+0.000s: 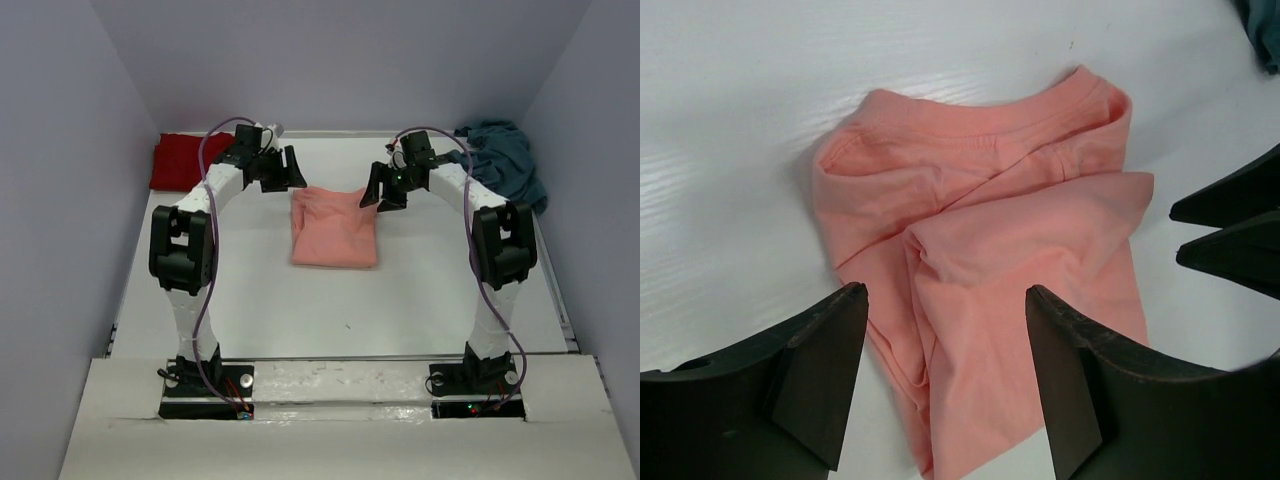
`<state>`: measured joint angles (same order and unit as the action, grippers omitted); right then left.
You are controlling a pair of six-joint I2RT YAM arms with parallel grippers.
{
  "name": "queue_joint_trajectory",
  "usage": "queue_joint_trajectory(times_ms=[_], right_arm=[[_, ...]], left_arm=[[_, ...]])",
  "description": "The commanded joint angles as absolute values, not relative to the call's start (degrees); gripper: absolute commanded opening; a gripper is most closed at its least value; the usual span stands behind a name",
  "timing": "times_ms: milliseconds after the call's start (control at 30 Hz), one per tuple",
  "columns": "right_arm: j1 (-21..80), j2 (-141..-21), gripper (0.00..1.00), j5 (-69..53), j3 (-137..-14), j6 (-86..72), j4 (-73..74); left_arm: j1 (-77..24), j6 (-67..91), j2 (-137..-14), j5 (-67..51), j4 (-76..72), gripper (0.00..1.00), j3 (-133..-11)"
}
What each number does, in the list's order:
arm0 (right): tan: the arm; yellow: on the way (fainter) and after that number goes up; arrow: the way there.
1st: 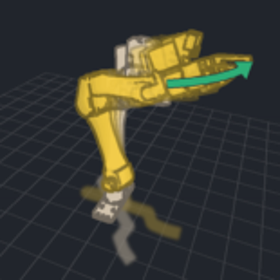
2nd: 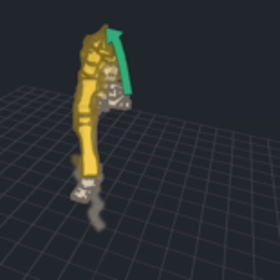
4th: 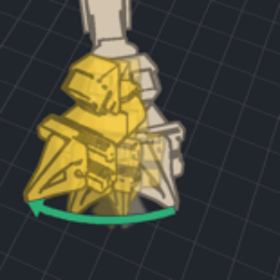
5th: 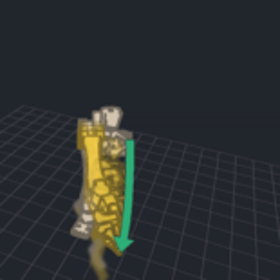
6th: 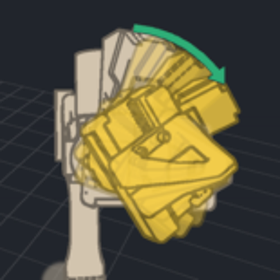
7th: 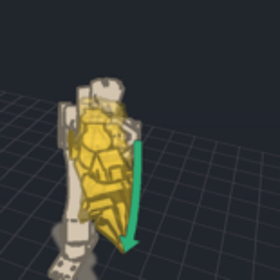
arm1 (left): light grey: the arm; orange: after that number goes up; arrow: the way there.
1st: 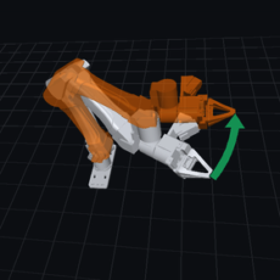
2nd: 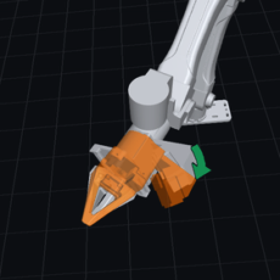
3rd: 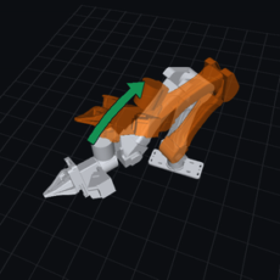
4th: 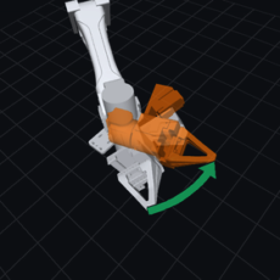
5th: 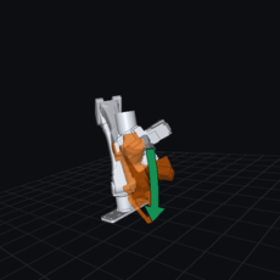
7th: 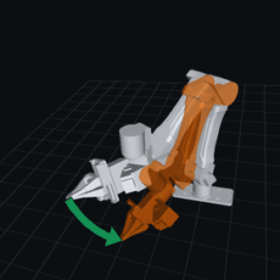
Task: Fold and stack the t-shirts
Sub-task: Fold the tshirt
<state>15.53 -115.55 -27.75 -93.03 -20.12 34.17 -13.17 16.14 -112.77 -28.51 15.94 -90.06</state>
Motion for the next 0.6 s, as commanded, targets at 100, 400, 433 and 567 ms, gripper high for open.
queue_joint_trajectory(times_ms=[100,400,433,567], right_arm=[[14.1,-117.0,0.67,-27.9,-95.9,-18.4,32.3],[13.0,-118.6,0.67,-27.9,-96.2,-18.2,32.1],[13.0,-118.7,0.67,-27.9,-96.2,-18.3,31.9],[13.0,-120.1,0.67,-28.2,-96.9,-18.5,31.4]], left_arm=[[-13.5,16.3,-115.0,-30.8,15.1,0.72,-93.5],[-13.5,16.9,-116.3,-31.5,15.0,0.72,-93.5],[-13.5,17.0,-116.3,-31.5,14.9,0.72,-93.4],[-13.5,17.1,-116.6,-31.8,14.8,0.72,-93.4]])
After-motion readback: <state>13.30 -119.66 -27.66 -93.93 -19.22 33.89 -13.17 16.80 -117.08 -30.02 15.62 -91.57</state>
